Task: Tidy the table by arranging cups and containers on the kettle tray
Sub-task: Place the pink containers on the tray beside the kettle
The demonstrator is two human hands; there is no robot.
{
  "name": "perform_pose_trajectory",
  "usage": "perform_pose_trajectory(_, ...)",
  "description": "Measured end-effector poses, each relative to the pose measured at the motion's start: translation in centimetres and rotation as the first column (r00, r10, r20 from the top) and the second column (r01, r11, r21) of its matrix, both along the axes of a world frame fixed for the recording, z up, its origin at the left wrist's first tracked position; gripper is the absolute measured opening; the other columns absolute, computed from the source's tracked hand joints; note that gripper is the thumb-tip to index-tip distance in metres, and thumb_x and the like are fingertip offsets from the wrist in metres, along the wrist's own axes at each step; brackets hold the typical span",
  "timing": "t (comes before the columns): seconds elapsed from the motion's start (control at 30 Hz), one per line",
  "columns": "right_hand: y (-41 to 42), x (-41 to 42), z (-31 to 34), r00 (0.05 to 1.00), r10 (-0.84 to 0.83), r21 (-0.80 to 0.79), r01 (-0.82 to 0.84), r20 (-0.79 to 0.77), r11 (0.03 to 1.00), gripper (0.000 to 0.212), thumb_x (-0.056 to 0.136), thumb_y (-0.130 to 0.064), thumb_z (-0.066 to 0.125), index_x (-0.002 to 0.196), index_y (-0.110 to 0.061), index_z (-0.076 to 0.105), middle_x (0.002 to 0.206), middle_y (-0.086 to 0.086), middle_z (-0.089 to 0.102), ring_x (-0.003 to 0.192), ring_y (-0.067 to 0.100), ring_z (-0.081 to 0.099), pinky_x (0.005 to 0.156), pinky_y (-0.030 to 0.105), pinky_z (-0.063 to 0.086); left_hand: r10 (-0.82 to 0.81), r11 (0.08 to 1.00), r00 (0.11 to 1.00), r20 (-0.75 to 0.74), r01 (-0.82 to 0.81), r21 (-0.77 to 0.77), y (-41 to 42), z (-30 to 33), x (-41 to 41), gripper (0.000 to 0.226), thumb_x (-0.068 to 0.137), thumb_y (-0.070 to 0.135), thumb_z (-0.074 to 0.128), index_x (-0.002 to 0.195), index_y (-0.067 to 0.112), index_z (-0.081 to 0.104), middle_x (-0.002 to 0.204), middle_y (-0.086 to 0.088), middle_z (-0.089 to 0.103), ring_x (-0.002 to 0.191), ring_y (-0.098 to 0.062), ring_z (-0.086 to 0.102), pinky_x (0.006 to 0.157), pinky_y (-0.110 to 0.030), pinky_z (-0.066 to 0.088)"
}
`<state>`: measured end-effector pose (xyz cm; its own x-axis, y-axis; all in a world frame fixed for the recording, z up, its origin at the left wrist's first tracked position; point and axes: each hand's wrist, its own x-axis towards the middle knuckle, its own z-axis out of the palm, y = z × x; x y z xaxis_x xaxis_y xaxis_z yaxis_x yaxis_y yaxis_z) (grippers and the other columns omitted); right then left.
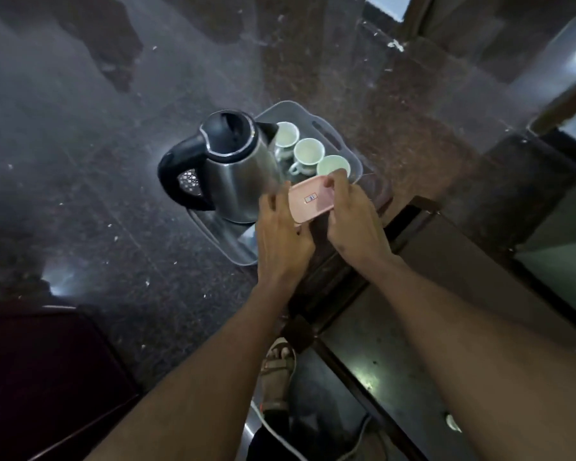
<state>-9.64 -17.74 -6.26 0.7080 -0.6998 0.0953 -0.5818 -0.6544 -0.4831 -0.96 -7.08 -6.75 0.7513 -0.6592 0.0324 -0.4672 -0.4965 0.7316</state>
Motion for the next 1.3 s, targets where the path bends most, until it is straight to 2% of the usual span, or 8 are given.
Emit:
perform_pose_trajectory(0.2, 3.0, 3.7, -0.5, 0.989, 0.146, 0.072, -0.143, -0.036, 0.987, 0.042, 0.080, 0.005, 0.054, 0.115, -0.017, 0.048, 0.115, 0.003, 0.055, 0.101, 0.035, 0.061, 0.079, 0.046, 0.054, 0.069, 0.992, 0.998, 0.015, -0.070, 0.101, 3.9, -1.0, 3.1, 0.058, 0.081, 0.024, 0.069, 0.137, 0.018, 0.055, 0.122, -0.007, 0.055, 0.106, -0.033, 0.061, 0.093, -0.052, 0.051)
perform_pose_trajectory(0.4, 4.8, 4.9, -1.7, 0.971, 0.212, 0.066, -0.205, -0.114, 0.976, 0.042, 0.080, 0.003, 0.051, 0.118, -0.014, 0.054, 0.117, 0.008, 0.058, 0.098, 0.040, 0.058, 0.077, 0.050, 0.051, 0.040, 0.952, 0.989, 0.144, -0.082, 0.294, 7.1, -2.6, 4.3, 0.047, 0.079, 0.035, 0.066, 0.122, 0.022, 0.054, 0.114, 0.000, 0.062, 0.111, -0.023, 0.058, 0.100, -0.040, 0.036)
perform_pose_trajectory(0.67, 6.4, 5.2, -2.7, 0.943, 0.270, 0.071, -0.261, -0.195, 0.963, 0.042, 0.080, -0.004, 0.049, 0.117, -0.008, 0.069, 0.122, 0.009, 0.068, 0.109, 0.034, 0.055, 0.094, 0.047, 0.050, -0.014, 0.895, 0.972, 0.234, -0.092, 0.437, 7.9, -3.0, 5.1, 0.040, 0.079, 0.038, 0.056, 0.110, 0.017, 0.066, 0.110, -0.006, 0.070, 0.110, -0.027, 0.060, 0.107, -0.046, 0.034)
perform_pose_trajectory(0.77, 6.6, 5.0, -2.9, 0.915, 0.289, 0.045, -0.289, -0.282, 0.956, 0.037, 0.084, -0.015, 0.061, 0.119, -0.011, 0.071, 0.135, 0.006, 0.062, 0.117, 0.030, 0.053, 0.097, 0.044, 0.050, -0.051, 0.875, 0.967, 0.250, -0.078, 0.478, 7.8, -3.2, 5.2, 0.040, 0.083, 0.039, 0.051, 0.111, 0.016, 0.069, 0.113, -0.007, 0.069, 0.112, -0.027, 0.059, 0.108, -0.047, 0.033)
perform_pose_trajectory(0.93, 6.9, 4.7, -2.4, 0.861, 0.311, -0.043, -0.357, -0.403, 0.933, 0.053, 0.076, -0.030, 0.075, 0.126, -0.013, 0.068, 0.142, 0.007, 0.055, 0.122, 0.031, 0.049, 0.101, 0.041, 0.044, -0.073, 0.843, 0.969, 0.234, -0.066, 0.534, 7.4, -2.6, 4.9, 0.038, 0.088, 0.034, 0.052, 0.116, 0.013, 0.067, 0.118, -0.011, 0.067, 0.115, -0.030, 0.057, 0.108, -0.048, 0.033)
perform_pose_trajectory(1.07, 6.9, 2.3, -1.5, 0.927, 0.230, -0.068, -0.260, -0.297, 0.963, 0.067, 0.072, -0.011, 0.076, 0.136, -0.015, 0.058, 0.136, 0.001, 0.056, 0.119, 0.028, 0.051, 0.096, 0.039, 0.044, -0.016, 0.896, 0.954, 0.301, -0.120, 0.427, 6.9, -1.0, 3.5, 0.036, 0.089, 0.026, 0.059, 0.123, 0.015, 0.060, 0.119, -0.008, 0.062, 0.115, -0.029, 0.055, 0.107, -0.048, 0.036)
perform_pose_trajectory(1.17, 6.4, -3.2, -1.4, 0.972, 0.081, -0.041, -0.092, -0.223, 0.995, 0.065, 0.072, 0.002, 0.062, 0.135, -0.014, 0.057, 0.132, 0.003, 0.057, 0.118, 0.028, 0.053, 0.098, 0.040, 0.048, -0.013, 0.944, 0.944, 0.331, -0.097, 0.315, 5.3, 0.5, 0.2, 0.038, 0.089, 0.022, 0.062, 0.127, 0.015, 0.061, 0.119, -0.007, 0.063, 0.114, -0.029, 0.056, 0.103, -0.048, 0.037)
perform_pose_trajectory(1.3, 6.6, -15.6, -1.7, 0.946, -0.098, 0.017, 0.108, -0.308, 0.994, 0.061, 0.079, -0.003, 0.049, 0.138, -0.014, 0.058, 0.136, 0.004, 0.057, 0.120, 0.029, 0.053, 0.101, 0.042, 0.046, -0.141, 0.959, 0.947, 0.289, 0.059, 0.277, 1.7, 2.1, -7.4, 0.039, 0.090, 0.024, 0.063, 0.128, 0.017, 0.063, 0.120, -0.006, 0.066, 0.117, -0.031, 0.058, 0.103, -0.052, 0.038)
